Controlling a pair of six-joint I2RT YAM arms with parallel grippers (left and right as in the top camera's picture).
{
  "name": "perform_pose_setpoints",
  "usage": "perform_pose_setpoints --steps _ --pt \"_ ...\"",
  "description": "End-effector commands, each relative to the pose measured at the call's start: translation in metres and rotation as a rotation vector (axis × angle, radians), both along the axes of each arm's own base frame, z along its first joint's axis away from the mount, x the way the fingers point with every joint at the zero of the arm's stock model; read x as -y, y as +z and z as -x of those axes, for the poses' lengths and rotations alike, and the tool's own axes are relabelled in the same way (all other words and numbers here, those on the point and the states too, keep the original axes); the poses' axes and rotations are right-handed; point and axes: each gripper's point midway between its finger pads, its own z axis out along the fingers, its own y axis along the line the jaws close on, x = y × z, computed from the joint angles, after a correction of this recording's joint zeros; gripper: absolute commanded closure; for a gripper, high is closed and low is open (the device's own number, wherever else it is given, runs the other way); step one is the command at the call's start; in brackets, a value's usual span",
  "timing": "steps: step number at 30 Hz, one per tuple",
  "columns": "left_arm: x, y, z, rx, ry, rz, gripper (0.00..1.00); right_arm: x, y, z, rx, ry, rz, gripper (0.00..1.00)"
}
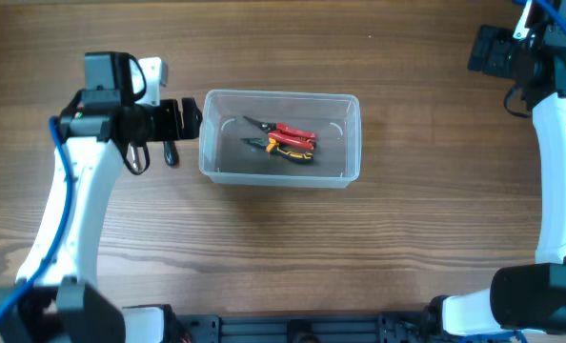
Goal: Pack container
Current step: 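Move the left gripper over the black-and-red screwdriver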
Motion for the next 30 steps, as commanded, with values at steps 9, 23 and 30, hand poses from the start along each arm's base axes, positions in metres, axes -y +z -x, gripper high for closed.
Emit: perform_pose_setpoints --steps 9,23,30 --pt "-0.054 -0.009 -0.001 -0.075 0.291 0.114 0.0 -0.001 -0.003 -0.002 0.001 -0.01 -0.016 0.0" --pt "-0.049 -0.104 0.006 -0.33 0.178 0.065 0.0 -0.001 -0.003 -0.002 0.001 -0.01 -0.017 0.0" --pt "-0.039 -0.107 -0.013 -0.239 0.046 -0.052 0.0 -0.001 -0.003 -0.002 0.001 -0.01 -0.016 0.0"
